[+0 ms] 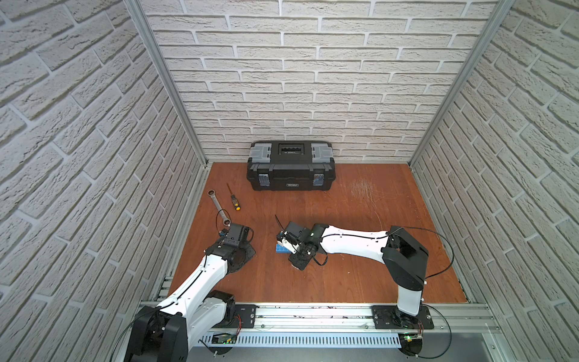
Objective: Assemble the number 4 with lego
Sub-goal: Assemble the lego brick with the lego brick.
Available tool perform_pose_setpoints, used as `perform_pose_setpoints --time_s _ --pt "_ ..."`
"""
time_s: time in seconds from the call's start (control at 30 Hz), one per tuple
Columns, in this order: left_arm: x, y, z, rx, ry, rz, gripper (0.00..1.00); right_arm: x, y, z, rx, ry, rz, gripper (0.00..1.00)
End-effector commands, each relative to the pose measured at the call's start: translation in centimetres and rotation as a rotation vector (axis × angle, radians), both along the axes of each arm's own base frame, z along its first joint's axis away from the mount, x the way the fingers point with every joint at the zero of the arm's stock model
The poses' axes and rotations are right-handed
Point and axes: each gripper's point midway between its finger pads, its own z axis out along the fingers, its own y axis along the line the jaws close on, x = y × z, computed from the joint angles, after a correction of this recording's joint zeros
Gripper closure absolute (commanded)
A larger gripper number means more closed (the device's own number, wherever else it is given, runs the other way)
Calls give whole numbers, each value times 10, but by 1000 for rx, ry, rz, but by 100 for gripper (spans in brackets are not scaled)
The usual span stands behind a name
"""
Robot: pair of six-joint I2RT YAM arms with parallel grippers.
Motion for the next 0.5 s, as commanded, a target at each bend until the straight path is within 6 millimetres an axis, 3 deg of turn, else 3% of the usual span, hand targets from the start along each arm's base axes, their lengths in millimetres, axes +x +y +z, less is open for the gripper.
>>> perform_pose_setpoints --time_s 0.0,0.2,0.4,0.47 --pt "3 1 1 12 -10 8 82 -16 -35 -23 -141 57 -7 98" --pt "4 2 1 16 -9 8 82 -12 -42 -22 -157 9 -15 98" --pt "4 2 -1 18 -3 7 82 -7 -22 0 -55 -55 -10 98" --pt "4 1 -1 17 -2 7 82 -7 -20 -2 -69 -38 -7 98"
